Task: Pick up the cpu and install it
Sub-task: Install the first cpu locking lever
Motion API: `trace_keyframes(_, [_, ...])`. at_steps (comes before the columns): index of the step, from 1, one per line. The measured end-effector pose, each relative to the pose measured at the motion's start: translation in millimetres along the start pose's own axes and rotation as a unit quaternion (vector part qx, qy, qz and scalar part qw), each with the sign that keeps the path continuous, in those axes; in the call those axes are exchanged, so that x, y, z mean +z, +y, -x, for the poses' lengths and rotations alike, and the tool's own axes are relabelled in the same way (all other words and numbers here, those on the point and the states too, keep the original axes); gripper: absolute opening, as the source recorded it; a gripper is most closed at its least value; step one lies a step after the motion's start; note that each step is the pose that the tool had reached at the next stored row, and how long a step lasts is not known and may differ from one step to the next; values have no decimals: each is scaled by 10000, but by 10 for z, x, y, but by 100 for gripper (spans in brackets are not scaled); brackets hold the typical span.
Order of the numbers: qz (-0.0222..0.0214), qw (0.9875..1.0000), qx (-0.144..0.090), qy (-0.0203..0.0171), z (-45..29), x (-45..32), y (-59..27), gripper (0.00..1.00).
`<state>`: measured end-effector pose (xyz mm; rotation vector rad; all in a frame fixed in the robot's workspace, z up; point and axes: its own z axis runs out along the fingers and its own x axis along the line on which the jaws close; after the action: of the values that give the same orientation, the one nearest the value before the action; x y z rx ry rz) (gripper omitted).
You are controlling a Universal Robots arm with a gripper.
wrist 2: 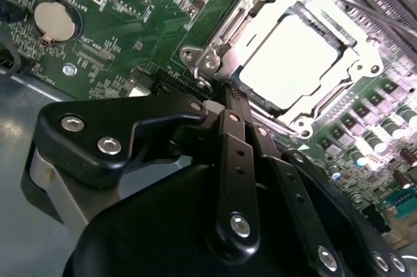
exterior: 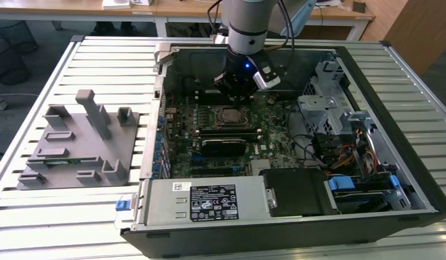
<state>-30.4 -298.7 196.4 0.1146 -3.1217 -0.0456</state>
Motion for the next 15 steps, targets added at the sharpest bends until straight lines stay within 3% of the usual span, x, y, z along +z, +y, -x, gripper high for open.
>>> trace_keyframes(2, [66,10000,-1,-6,4,3,2,11])
trace_keyframes(6, [141,9999,-3,-8,5,-12,1,11])
trace_keyframes(11, [145,9999,-3,-4,3,-96,3,11])
trace_keyframes(15, [148,9999,-3,-4,2,-106,-9,11])
